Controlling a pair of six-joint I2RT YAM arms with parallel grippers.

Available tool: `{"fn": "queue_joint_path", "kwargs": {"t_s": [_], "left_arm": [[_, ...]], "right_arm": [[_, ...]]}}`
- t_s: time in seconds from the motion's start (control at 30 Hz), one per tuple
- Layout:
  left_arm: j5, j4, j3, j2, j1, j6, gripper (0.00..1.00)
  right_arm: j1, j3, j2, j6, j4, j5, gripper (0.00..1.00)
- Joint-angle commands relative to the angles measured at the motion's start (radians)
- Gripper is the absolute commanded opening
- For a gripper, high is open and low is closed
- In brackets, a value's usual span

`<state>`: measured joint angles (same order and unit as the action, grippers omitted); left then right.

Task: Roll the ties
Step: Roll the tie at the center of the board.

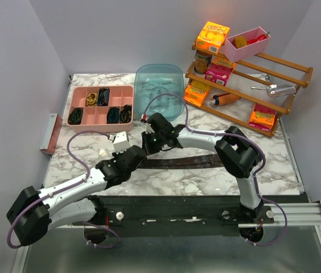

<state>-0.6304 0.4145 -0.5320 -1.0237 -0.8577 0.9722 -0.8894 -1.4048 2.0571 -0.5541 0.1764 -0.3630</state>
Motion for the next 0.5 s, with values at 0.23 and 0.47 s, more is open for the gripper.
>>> {"fn": "queue_joint_path", "kwargs": {"t_s": [0.23, 0.47], "left_arm": [[-0.130, 0.064, 0.021, 0.011, -0.003, 0.092, 0.00], [-0.132, 0.021, 0.059, 0.062, -0.004, 0.134, 0.00]], "right_arm": [[-0.014, 0.052, 0.006, 0.036, 0.040, 0.027, 0.00], [-0.016, 0.064, 0.026, 0.043, 0.048, 0.019, 0.00]]}}
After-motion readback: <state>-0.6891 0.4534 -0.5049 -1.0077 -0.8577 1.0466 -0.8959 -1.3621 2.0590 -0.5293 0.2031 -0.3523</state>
